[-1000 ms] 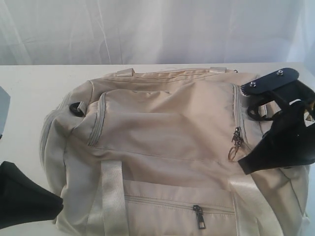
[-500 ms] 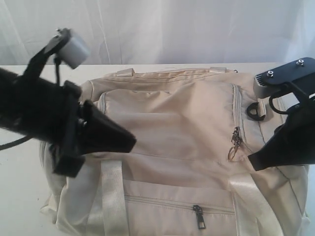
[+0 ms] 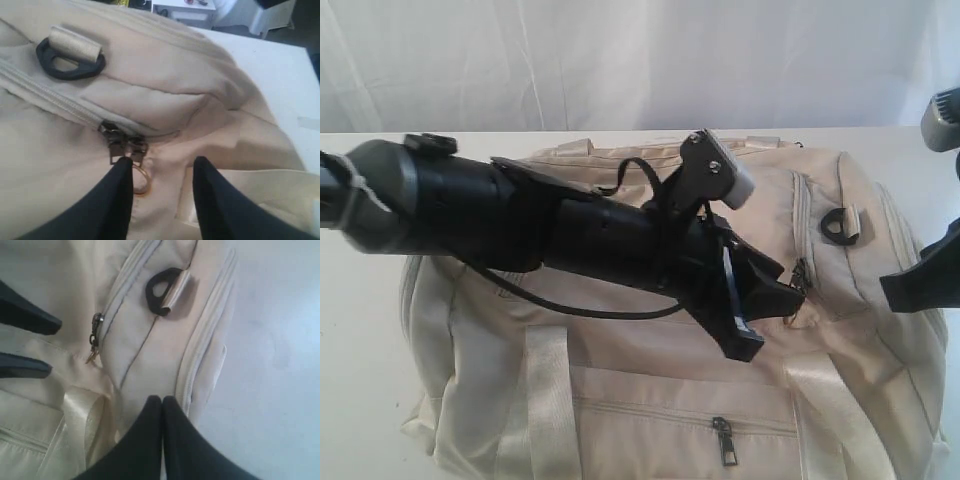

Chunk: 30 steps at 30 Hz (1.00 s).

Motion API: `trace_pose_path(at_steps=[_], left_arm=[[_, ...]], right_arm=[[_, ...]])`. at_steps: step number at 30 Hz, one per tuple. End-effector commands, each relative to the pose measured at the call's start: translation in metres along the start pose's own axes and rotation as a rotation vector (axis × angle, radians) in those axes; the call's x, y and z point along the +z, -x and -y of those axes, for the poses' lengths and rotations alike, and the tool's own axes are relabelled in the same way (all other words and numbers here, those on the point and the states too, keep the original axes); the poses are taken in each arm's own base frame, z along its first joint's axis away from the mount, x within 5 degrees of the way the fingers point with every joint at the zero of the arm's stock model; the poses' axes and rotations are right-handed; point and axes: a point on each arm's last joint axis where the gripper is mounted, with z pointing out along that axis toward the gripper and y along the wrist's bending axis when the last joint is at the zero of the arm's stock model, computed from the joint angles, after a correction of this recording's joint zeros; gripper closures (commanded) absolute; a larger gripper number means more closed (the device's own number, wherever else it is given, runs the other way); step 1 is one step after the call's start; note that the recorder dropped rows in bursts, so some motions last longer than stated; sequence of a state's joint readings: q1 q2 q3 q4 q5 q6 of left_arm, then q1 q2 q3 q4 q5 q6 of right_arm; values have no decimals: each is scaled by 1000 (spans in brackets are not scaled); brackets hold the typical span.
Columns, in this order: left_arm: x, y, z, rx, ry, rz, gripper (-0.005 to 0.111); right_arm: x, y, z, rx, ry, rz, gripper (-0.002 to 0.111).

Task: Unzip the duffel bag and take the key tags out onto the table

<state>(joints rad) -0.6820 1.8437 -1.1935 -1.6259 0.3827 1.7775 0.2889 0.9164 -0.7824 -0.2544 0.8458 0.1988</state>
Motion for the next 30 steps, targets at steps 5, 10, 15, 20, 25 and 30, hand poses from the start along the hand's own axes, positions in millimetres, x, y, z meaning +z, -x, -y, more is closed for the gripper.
trace_pose_path(at_steps=[5, 10, 15, 20, 25, 30], left_arm=[[29, -2, -19, 38, 109, -32, 61], [41, -5, -24, 21, 98, -25, 61], [43, 0, -18, 2, 45, 11, 61], [43, 1, -15, -4, 13, 25, 66], [43, -3, -21, -91, 80, -17, 93], [40, -2, -20, -40, 74, -39, 107]], right_arm=[[-1, -1, 0, 3, -4, 6, 108], [-1, -1, 0, 4, -2, 5, 108], [-1, -1, 0, 4, -2, 5, 108], [-1, -1, 0, 7, -2, 4, 108], [-1, -1, 0, 7, -2, 4, 108], [-1, -1, 0, 7, -2, 4, 108]])
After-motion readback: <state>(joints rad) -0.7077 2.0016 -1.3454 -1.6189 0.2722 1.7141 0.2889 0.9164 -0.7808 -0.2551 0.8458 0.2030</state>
